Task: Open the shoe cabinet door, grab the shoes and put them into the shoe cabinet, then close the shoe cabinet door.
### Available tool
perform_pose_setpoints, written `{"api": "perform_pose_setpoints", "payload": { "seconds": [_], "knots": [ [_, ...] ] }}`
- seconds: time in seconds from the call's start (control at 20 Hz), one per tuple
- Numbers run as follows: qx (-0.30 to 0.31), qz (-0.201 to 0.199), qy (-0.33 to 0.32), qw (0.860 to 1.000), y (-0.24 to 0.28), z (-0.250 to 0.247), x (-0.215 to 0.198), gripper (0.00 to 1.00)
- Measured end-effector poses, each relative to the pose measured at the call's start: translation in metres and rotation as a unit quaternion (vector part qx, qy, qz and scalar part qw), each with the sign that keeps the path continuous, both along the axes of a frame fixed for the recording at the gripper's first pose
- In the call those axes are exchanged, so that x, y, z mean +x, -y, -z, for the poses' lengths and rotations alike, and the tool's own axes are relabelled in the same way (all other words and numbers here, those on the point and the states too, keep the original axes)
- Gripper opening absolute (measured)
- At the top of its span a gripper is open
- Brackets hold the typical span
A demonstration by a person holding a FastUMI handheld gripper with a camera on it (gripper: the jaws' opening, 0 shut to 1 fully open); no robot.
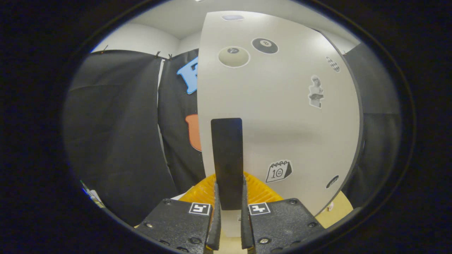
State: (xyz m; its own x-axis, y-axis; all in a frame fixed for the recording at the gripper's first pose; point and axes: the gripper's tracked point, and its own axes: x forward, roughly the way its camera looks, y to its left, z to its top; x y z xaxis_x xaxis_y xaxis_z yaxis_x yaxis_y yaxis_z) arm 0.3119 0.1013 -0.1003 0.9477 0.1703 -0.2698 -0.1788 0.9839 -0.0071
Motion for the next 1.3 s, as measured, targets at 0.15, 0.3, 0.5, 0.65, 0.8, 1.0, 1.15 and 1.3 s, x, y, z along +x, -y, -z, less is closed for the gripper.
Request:
{"api": "perform_pose_setpoints", "payload": {
  "seconds": [0.15,0.3,0.5,0.65,0.8,1.0,1.15,1.3],
  "knots": [
    [0.002,-0.013,0.005,1.000,0.004,-0.001,-0.007,0.26],
    [0.005,-0.028,0.013,1.000,0.007,-0.003,-0.013,0.25],
    [0.019,-0.050,0.018,0.998,0.014,-0.005,-0.020,0.25],
    [0.025,-0.062,0.025,0.997,0.018,-0.006,-0.024,0.25],
    [0.024,-0.070,0.034,0.997,0.024,-0.008,-0.027,0.25],
    [0.023,-0.066,0.046,0.996,0.035,-0.013,-0.037,0.25],
    [0.016,-0.055,0.059,0.997,0.043,-0.015,-0.039,0.24],
    [0.012,-0.040,0.068,0.997,0.054,-0.017,-0.048,0.24]
  ]
}}
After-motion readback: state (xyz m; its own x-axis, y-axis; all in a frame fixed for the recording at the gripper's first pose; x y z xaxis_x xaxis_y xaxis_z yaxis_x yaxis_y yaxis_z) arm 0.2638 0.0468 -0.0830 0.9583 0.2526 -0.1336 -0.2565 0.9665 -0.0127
